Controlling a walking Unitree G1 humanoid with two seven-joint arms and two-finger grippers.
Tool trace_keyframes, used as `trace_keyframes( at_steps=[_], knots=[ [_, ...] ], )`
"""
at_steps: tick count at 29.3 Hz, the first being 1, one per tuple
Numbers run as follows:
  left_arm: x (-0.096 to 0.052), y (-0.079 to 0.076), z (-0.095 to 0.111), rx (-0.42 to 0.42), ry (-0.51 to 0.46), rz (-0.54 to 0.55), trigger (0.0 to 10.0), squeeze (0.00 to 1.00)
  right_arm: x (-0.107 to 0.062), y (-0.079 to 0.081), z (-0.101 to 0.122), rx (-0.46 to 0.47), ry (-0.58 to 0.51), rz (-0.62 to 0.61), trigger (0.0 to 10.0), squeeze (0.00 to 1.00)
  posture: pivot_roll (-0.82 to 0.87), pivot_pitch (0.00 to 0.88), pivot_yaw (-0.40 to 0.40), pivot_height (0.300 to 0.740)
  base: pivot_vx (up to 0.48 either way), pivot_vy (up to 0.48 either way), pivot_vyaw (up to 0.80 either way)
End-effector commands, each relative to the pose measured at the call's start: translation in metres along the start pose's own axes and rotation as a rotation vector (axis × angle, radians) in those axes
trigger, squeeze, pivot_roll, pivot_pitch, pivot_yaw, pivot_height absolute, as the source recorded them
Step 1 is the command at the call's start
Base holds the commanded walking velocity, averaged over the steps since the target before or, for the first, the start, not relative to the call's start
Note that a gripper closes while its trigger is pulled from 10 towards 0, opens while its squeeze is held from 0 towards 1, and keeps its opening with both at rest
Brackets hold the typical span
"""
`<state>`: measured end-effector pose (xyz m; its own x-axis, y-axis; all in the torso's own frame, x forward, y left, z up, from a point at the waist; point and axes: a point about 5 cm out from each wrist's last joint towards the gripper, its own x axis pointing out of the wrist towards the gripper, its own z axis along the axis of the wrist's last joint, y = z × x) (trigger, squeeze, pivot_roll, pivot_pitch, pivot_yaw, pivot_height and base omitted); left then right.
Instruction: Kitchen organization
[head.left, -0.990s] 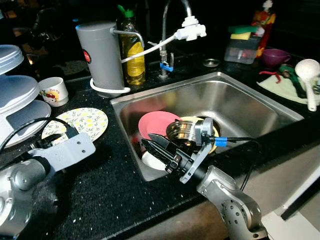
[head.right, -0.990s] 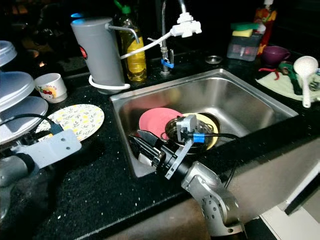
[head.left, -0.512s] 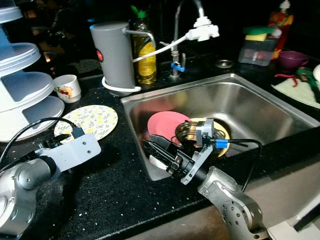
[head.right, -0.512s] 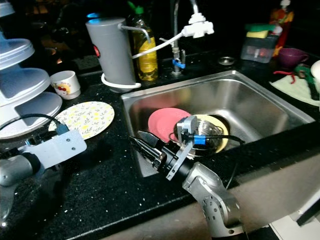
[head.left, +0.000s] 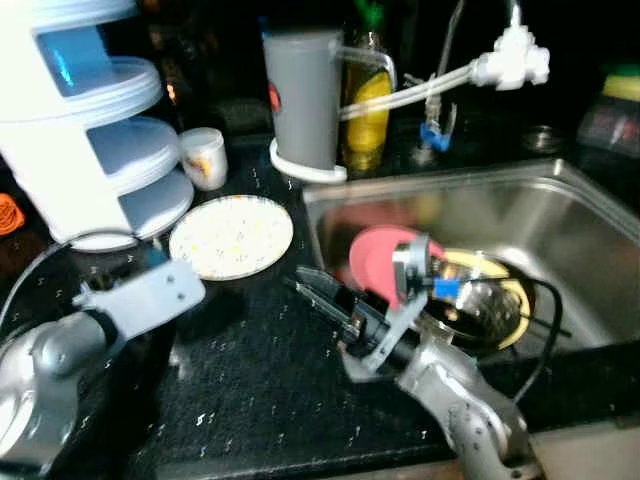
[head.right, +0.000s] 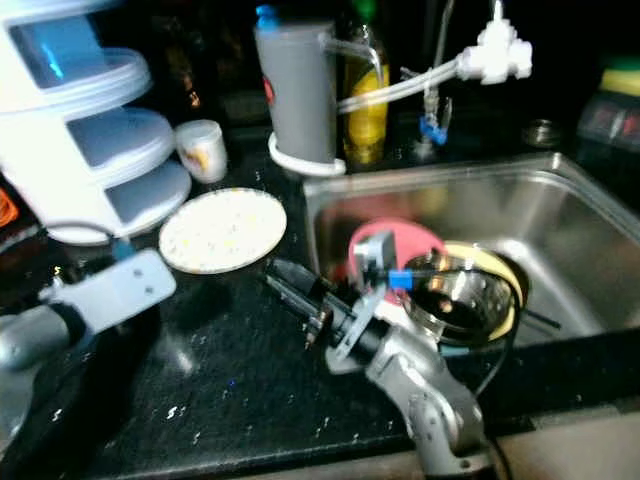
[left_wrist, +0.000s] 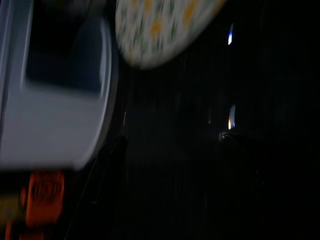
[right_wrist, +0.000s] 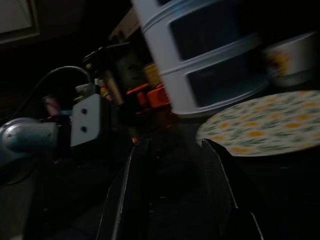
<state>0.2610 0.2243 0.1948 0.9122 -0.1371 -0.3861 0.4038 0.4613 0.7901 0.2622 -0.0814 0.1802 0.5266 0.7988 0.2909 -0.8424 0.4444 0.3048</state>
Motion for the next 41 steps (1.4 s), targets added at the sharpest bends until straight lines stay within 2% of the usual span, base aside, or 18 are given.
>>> trace_keyframes(
  at_steps=[1, 8, 13, 16, 20, 21, 25, 28, 29, 30, 31, 36, 41],
  knots=[
    [0.003, -0.013, -0.010, -0.026, 0.047, -0.075, 10.0, 0.00, 0.003, 0.001, -0.004, 0.032, 0.003, -0.005, 10.0, 0.00, 0.03, 0.000, -0.008, 0.740, 0.000, 0.000, 0.00],
    [0.003, -0.010, -0.011, -0.021, 0.045, -0.060, 10.0, 0.00, 0.004, -0.002, -0.004, 0.052, -0.004, -0.031, 10.0, 0.00, 0.04, 0.000, -0.007, 0.740, 0.000, 0.000, 0.00],
    [0.006, -0.008, -0.007, -0.017, -0.006, -0.059, 10.0, 0.00, 0.004, -0.002, -0.005, 0.054, -0.003, -0.034, 10.0, 0.00, 0.03, 0.000, -0.006, 0.740, 0.000, 0.000, 0.00],
    [0.009, -0.001, 0.000, 0.035, -0.079, -0.059, 10.0, 0.00, 0.005, -0.003, -0.006, 0.062, 0.002, -0.043, 10.0, 0.00, 0.03, 0.000, -0.007, 0.740, 0.000, 0.000, 0.00],
    [0.013, 0.007, 0.006, 0.060, -0.141, -0.038, 10.0, 0.00, 0.005, -0.003, -0.007, 0.067, 0.012, -0.047, 10.0, 0.00, 0.03, 0.000, -0.007, 0.740, 0.000, 0.000, -0.36],
    [0.019, 0.017, 0.013, 0.166, -0.198, 0.001, 10.0, 0.00, 0.006, -0.003, -0.008, 0.064, 0.027, -0.042, 10.0, 0.00, 0.03, 0.000, -0.008, 0.740, 0.000, 0.000, -0.80],
    [0.024, 0.021, 0.017, 0.215, -0.228, 0.008, 10.0, 0.00, 0.006, -0.003, -0.009, 0.062, 0.032, -0.042, 10.0, 0.00, 0.03, 0.000, -0.006, 0.740, 0.000, 0.000, -0.80],
    [0.032, 0.021, 0.016, 0.255, -0.222, -0.029, 10.0, 0.00, 0.006, -0.003, -0.009, 0.064, 0.021, -0.050, 10.0, 0.00, 0.02, 0.000, -0.003, 0.740, 0.000, 0.000, 0.00],
    [0.036, 0.019, 0.014, 0.261, -0.220, -0.066, 10.0, 0.00, 0.006, -0.003, -0.008, 0.065, 0.017, -0.053, 10.0, 0.00, 0.02, 0.000, -0.001, 0.740, 0.000, 0.000, 0.00],
    [0.043, 0.013, 0.008, 0.275, -0.211, -0.147, 10.0, 0.00, 0.006, -0.003, -0.008, 0.067, 0.014, -0.057, 10.0, 0.00, 0.02, 0.000, 0.001, 0.740, 0.000, 0.000, 0.00],
    [0.043, 0.013, 0.008, 0.275, -0.211, -0.147, 10.0, 0.00, 0.006, -0.003, -0.008, 0.067, 0.014, -0.057, 10.0, 0.00, 0.02, 0.000, 0.001, 0.740, 0.000, 0.000, 0.00],
    [0.048, 0.000, -0.001, 0.275, -0.207, -0.292, 10.0, 0.00, 0.005, -0.002, -0.008, 0.069, 0.014, -0.061, 10.0, 0.00, 0.01, 0.000, 0.004, 0.740, 0.000, 0.000, 0.00],
    [0.056, 0.000, -0.007, 0.291, -0.186, -0.292, 10.0, 0.00, 0.005, -0.002, -0.007, 0.072, 0.012, -0.065, 10.0, 0.00, 0.00, 0.000, 0.007, 0.740, 0.000, 0.000, 0.00]
  ],
)
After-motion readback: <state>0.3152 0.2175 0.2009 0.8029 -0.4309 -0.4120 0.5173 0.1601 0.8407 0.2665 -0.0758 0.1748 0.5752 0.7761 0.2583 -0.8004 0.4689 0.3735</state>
